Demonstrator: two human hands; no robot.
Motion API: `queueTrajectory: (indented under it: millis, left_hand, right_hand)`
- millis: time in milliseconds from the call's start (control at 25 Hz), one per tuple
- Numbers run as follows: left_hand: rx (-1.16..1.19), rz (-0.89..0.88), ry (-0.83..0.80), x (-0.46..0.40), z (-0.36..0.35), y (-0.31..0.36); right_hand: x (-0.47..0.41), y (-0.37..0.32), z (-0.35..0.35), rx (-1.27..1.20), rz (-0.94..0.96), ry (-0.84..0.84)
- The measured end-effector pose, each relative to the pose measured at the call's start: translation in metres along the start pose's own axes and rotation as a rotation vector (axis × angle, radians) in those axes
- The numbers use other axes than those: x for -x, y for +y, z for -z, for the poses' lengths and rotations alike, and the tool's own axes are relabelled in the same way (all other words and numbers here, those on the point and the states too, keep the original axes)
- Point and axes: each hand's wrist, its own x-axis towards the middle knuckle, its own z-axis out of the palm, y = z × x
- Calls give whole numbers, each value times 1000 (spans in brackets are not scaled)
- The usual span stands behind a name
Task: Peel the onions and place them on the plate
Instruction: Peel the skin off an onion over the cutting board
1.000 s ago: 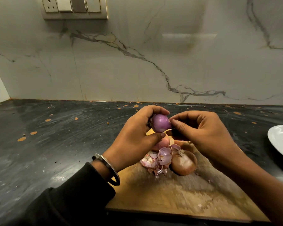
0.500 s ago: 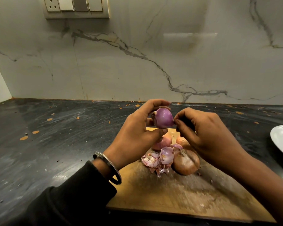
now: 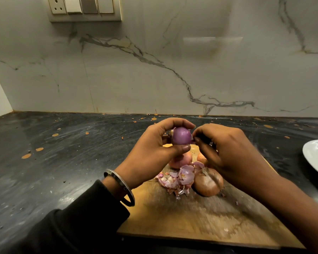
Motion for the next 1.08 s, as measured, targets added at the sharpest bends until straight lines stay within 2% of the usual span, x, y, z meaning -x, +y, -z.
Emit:
queueTrajectory:
  millis: [200,320,440,480,520,600,680,840,1080]
  left_hand:
    - [4,2,-47,0,-1,-2]
    - [51,-12,-45,0,1,1]
    - [134,-19,-28,0,1,4]
    - [183,-11,-17,-1,0,4]
    - [249,11,-3,-1,0,4]
    - [391,93,32,-2,0,5]
    - [401,146,70,-3,1,5]
    - [338,165,65,-2,2,3]
    - [229,188,5,-2,1,-1]
  right_hand:
    - [0,1,-2,10,-6,23]
    - [-2,4,-1,-339,-188,48]
    - [-5,7,4,-807,-349,-41]
    - [-5,7,4,-884,-369,-66]
    - [-4,5,2,-851,-346,-80]
    - [0,1,-5,-523,-183,-70]
    - [2,-6,-8,-332,-32,-51]
    - [1,-2,-3,-238,35,58]
    - [2,-1,-7,-351,-77,297]
